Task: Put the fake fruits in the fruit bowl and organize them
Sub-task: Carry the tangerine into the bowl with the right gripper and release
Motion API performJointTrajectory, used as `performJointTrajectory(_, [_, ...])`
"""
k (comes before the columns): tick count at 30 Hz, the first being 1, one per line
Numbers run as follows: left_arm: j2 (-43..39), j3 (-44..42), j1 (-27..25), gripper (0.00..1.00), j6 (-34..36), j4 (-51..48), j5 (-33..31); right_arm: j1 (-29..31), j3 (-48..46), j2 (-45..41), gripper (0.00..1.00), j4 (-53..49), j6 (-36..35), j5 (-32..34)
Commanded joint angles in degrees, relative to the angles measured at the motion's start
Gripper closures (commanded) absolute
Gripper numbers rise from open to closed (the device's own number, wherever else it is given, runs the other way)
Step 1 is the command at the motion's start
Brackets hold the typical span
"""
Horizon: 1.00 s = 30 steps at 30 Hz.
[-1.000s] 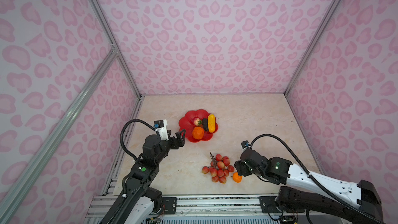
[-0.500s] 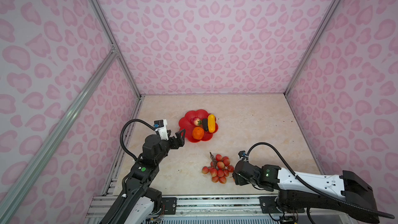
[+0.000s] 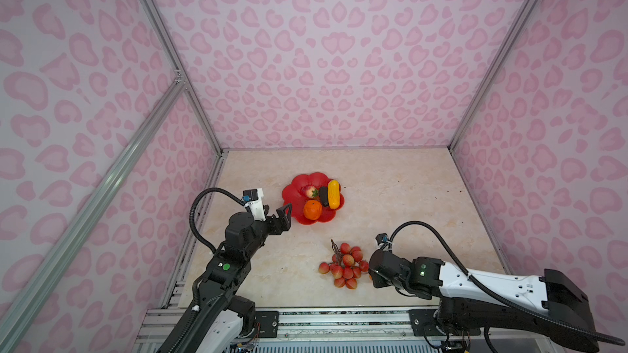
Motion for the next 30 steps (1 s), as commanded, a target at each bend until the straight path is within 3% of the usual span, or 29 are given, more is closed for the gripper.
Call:
performJointTrajectory(1, [0.06, 0.43, 0.06, 0.09, 0.85, 0.85, -0.22, -4.99, 4.15, -1.92, 0.77, -3.23, -7.76, 4.64])
performJointTrajectory(5, [-0.24, 0.02, 0.06, 0.09, 0.54, 1.07, -0.17, -13.71, 8.63, 2.05, 0.79, 5.50, -16.90, 0.57])
performJointTrajectory(17, [-2.13, -0.06, 0.06, 0.09, 1.28, -0.75, -0.35, -16.24, 38.61, 36.67, 0.81, 11.40, -31.51, 0.59])
performJointTrajectory(26, [-4.64, 0.10, 0.06, 0.09, 1.94, -2.62, -0.05, -16.55, 57.59, 55.64, 0.82, 9.84, -34.46, -3.84])
performJointTrajectory(30, [-5.79, 0.11, 0.06, 0.09, 2.14, -3.25, 1.18, -16.61, 58.43, 59.34, 0.82, 9.66, -32.50, -4.37])
